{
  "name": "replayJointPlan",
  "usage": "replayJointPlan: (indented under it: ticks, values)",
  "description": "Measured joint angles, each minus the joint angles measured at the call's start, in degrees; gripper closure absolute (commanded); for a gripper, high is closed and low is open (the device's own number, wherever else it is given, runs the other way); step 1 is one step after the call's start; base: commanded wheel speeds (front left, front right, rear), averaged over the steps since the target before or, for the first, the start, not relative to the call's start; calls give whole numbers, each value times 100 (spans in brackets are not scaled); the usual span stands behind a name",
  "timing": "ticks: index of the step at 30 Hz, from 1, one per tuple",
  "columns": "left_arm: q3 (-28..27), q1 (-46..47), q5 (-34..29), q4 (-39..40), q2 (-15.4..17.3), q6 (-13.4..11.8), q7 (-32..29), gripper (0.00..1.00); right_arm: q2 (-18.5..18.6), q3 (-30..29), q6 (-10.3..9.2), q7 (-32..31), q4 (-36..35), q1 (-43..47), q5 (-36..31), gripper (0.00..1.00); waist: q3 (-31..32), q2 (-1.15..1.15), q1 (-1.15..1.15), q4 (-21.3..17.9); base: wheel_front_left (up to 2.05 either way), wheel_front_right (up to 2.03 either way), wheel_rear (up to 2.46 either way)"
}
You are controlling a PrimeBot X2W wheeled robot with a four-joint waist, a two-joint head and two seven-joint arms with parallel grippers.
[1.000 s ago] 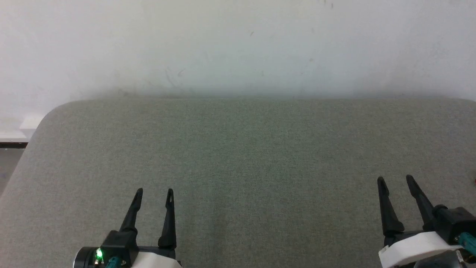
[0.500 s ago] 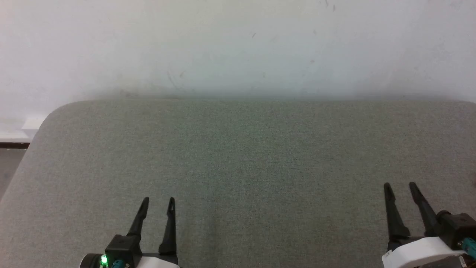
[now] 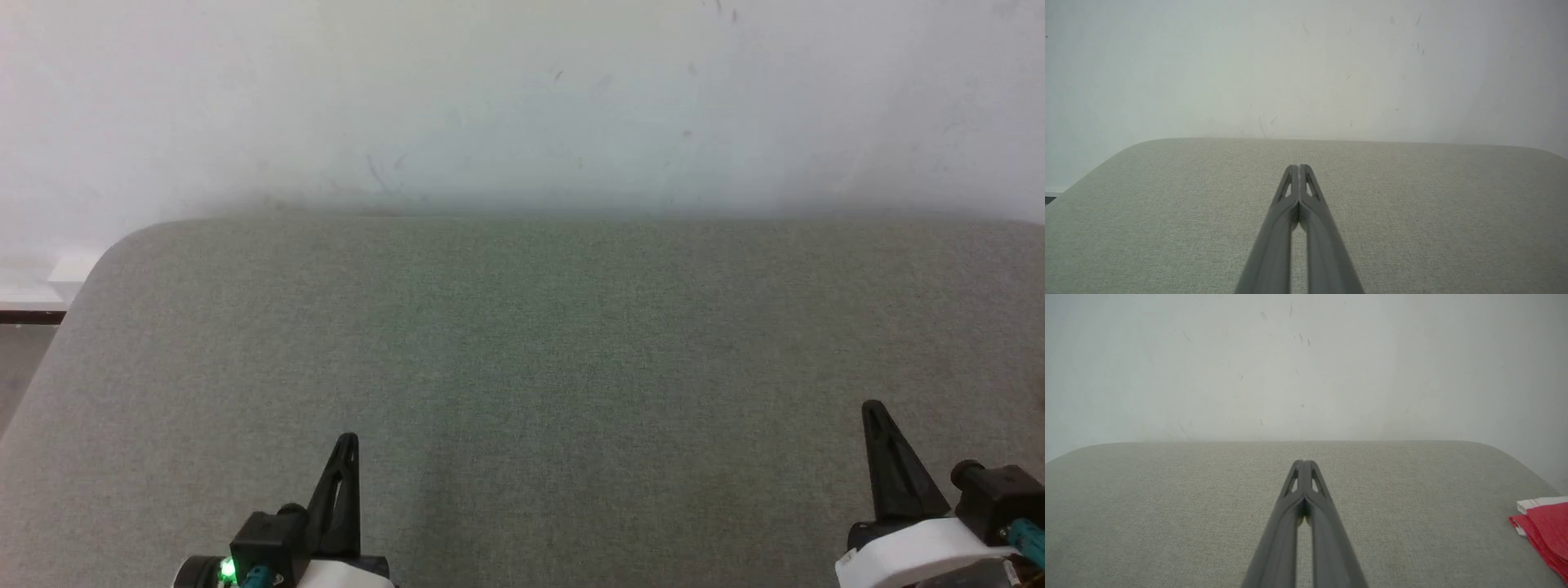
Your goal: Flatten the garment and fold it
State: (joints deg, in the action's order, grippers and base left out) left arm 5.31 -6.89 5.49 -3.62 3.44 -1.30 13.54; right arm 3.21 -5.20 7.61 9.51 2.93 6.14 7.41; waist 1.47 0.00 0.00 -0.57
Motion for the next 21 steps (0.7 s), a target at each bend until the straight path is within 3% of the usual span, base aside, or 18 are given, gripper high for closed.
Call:
replayJointPlan:
  ticks: [21]
  values:
    - [-88,64,-56,55,-1,18,-245,100,0,92,0,-187,-32,-75,-137,100,-27,0,0,11,0,0,0]
